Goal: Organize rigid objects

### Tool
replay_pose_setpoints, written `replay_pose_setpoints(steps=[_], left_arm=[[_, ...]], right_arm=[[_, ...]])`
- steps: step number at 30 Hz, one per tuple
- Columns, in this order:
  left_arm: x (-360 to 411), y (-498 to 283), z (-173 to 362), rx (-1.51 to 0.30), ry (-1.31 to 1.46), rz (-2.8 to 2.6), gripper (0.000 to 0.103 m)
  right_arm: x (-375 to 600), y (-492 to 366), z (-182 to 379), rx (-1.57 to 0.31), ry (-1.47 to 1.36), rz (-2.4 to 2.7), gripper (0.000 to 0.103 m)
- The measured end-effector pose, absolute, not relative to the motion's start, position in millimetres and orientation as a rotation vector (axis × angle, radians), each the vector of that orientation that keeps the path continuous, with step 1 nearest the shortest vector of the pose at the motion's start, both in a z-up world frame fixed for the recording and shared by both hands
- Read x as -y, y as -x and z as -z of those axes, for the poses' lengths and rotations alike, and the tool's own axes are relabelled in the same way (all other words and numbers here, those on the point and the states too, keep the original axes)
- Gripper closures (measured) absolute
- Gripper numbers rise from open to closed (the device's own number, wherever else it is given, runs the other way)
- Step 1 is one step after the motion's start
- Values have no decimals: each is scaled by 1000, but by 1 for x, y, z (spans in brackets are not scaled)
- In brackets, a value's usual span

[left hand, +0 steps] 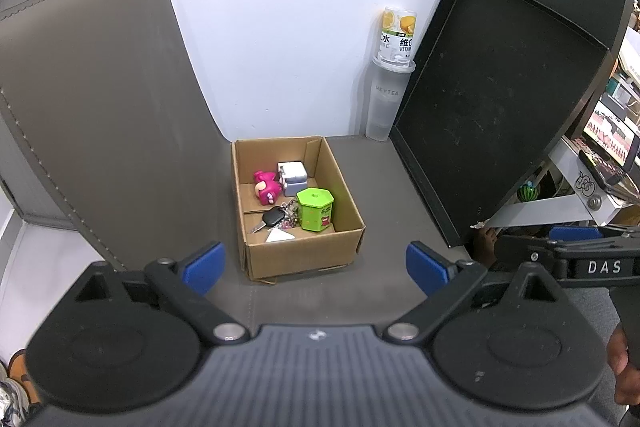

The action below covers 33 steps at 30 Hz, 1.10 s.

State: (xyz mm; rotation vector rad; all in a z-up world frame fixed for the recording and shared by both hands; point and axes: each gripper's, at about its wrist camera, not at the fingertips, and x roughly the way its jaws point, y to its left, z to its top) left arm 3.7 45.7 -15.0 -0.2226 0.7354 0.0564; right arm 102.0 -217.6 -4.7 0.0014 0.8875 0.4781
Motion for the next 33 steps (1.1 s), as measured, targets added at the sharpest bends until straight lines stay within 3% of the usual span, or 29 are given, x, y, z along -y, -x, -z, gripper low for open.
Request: replay_pose_setpoints(steps=[33], left_arm=[[-46,-2,15,-725,231,-60,7]], right_arm=[[217,-98,4,-885,12,-459,0]])
